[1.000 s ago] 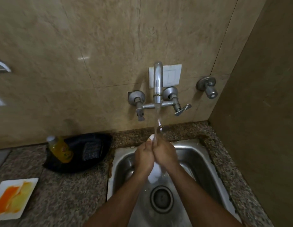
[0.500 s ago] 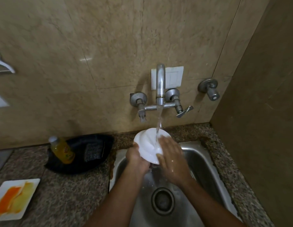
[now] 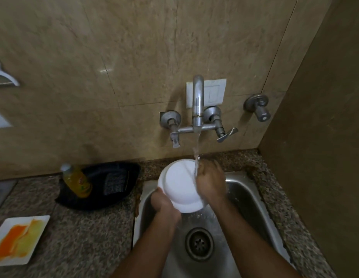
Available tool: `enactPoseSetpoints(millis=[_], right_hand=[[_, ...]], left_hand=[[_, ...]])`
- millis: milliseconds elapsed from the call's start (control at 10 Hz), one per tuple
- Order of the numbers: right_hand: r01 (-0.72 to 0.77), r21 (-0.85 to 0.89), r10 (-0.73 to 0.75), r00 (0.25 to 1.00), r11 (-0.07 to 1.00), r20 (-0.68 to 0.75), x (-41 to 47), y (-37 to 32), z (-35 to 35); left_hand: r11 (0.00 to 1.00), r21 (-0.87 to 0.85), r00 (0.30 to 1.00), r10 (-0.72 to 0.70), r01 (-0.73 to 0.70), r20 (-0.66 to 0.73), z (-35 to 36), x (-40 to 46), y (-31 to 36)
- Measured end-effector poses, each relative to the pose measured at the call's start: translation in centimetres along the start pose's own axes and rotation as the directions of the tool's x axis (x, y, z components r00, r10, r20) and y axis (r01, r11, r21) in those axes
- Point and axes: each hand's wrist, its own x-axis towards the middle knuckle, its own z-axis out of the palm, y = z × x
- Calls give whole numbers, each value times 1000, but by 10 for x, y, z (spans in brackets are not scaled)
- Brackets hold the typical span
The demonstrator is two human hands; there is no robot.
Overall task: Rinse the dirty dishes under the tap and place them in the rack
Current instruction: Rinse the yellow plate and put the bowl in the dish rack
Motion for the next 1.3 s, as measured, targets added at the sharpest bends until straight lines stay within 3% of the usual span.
enactPoseSetpoints(millis=[100, 200, 300, 400, 500, 600, 700, 800, 900, 1000, 1100, 1200, 1300], right_hand=[[239, -52, -237, 970, 970, 57, -16, -11, -1], [446, -132, -414, 885, 885, 211, -36, -13, 5], [610, -49, -559, 752, 791, 349, -49, 2, 3], [472, -77, -417, 835, 878, 358, -35, 7, 2], [490, -14, -454, 816, 871, 357, -41, -1, -2], [581, 79, -564, 734, 810, 377, -48, 14, -6], [291, -13, -267, 893, 957, 361, -29, 14, -4], [530, 5, -499, 795, 848, 344, -53, 6, -7], [563, 44, -541, 765, 825, 351, -57, 27, -11], [278, -68, -239, 909, 958, 340, -40, 16, -4], [546, -21, -505, 788, 838, 352, -59, 2, -10], [432, 102, -444, 862, 896, 246, -47, 27, -17], [-290, 626, 105, 943, 724, 317, -30, 36, -22]], left_hand=[[974, 197, 989, 127, -110, -75, 3, 22, 6], [915, 383, 985, 162, -127, -62, 3, 30, 10], [916, 387, 990, 134, -107, -42, -5, 30, 1], [895, 441, 993, 108, -74, -51, -2, 19, -1], [893, 439, 988, 140, -96, -70, 1, 33, -4], [898, 434, 994, 104, -75, -44, 4, 22, 0], [837, 536, 992, 130, -108, -2, 2, 9, -4], [853, 514, 993, 117, -92, -16, 1, 14, -1], [886, 457, 993, 114, -83, -42, 2, 15, -2], [942, 331, 994, 83, -54, -76, 8, 10, -5], [939, 341, 993, 80, -45, -89, 8, 20, -1], [899, 409, 985, 170, -158, 7, 1, 24, 4], [833, 501, 970, 233, -236, 71, -9, 16, 2]])
